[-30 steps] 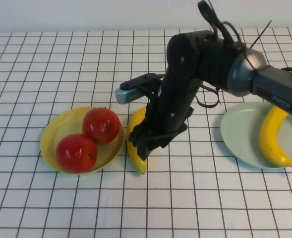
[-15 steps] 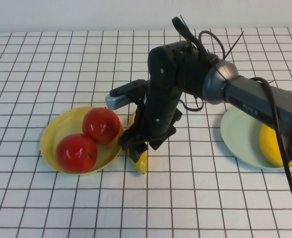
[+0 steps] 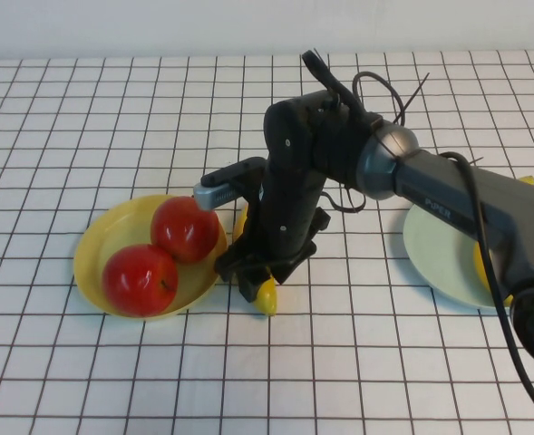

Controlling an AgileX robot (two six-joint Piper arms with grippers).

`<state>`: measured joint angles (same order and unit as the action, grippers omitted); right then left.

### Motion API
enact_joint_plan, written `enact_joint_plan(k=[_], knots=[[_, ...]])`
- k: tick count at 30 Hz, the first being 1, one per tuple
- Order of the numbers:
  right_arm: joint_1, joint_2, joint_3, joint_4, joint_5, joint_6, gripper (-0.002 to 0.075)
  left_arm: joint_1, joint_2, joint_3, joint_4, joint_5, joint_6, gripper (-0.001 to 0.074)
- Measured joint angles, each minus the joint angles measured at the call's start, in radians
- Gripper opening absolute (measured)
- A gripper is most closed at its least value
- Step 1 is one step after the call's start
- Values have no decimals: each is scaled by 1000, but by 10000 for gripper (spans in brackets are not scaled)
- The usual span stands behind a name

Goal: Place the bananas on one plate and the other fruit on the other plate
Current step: Put another type of fruit in the right plate

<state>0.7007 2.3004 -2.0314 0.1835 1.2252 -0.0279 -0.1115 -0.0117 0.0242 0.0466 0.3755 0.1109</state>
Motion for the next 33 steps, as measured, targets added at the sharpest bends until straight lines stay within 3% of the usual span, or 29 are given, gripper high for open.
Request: enact_joint_plan(k=[3, 15, 28, 33], knots=[[0, 0, -3, 0, 0, 0, 304, 0, 0, 0, 0, 0, 0, -1], [-22, -75, -63, -112, 2, 0, 304, 0, 0, 0, 0, 0, 0, -1], [-202, -377, 495, -128, -56, 7, 302, 0, 0, 0, 0, 0, 0, -1], [-239, -422, 564, -132, -79, 28, 302, 0, 0, 0, 0, 0, 0, -1]])
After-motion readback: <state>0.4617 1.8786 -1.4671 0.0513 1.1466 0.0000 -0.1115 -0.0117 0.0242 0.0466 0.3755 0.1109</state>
